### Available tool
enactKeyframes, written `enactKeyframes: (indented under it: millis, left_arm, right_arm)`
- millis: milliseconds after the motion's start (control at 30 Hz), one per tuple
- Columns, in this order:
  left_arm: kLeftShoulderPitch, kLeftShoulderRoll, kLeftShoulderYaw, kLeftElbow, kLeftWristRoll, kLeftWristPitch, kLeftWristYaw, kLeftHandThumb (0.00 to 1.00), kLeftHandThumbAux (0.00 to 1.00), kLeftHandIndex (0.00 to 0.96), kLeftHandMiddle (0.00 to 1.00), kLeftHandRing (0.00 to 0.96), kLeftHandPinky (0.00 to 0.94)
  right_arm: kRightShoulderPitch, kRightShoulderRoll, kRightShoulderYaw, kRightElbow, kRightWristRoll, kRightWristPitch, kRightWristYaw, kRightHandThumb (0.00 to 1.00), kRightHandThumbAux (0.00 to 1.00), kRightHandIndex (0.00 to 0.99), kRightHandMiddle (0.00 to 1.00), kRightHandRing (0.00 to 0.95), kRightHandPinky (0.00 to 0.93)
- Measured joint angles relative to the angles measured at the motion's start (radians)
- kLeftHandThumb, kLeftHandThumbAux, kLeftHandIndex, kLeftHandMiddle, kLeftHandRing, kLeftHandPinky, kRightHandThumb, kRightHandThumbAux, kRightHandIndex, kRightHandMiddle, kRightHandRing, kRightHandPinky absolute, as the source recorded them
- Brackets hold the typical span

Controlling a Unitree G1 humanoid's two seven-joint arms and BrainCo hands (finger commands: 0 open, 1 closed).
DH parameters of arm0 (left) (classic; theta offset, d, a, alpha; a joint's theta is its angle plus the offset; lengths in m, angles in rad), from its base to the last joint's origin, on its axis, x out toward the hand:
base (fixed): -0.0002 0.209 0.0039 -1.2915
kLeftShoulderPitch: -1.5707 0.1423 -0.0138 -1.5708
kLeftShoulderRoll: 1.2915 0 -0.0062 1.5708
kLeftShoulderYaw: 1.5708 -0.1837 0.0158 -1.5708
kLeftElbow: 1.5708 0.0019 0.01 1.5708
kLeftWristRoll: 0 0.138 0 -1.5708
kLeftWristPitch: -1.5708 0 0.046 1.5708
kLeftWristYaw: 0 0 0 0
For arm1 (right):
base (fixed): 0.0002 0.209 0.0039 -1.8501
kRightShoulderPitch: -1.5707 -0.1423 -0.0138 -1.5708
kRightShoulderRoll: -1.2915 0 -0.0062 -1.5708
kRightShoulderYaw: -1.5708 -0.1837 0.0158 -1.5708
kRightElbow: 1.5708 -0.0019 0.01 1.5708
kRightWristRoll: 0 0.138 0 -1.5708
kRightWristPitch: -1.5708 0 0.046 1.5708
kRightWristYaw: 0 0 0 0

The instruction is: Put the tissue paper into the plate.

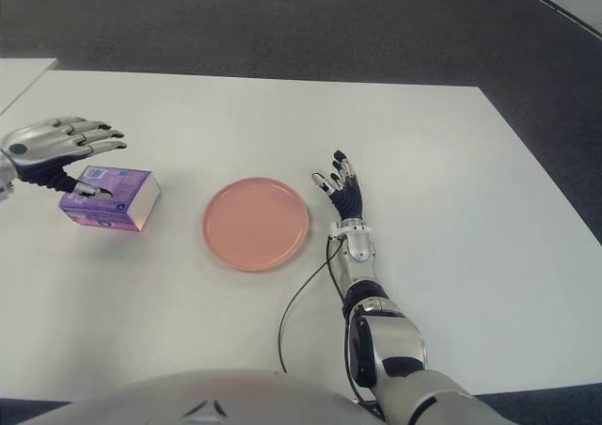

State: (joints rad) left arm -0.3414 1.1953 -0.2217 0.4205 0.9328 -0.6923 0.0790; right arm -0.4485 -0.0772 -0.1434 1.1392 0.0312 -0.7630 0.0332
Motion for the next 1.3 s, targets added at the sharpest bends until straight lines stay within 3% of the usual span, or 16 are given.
enactKeyframes:
  millis: [733,1300]
  left_arm:
    - [-0.069,-0.025,-0.152,0.151,0.138,-0.016,0.13,0.383,0.124,0.0,0.0,0.0,0.0]
    - [-0.073,-0.043,-0.192,0.182,0.138,-0.005,0.131,0.412,0.12,0.0,0.0,0.0,0.0]
  right_arm:
    - [0.0,-0.001,-0.003,0.001,0.0,0.0,0.001,0.048,0.587,0.0,0.0,0.0,0.0]
    - [0.0,-0.001,-0.008,0.0,0.0,0.0,0.004,0.048,0.587,0.0,0.0,0.0,0.0]
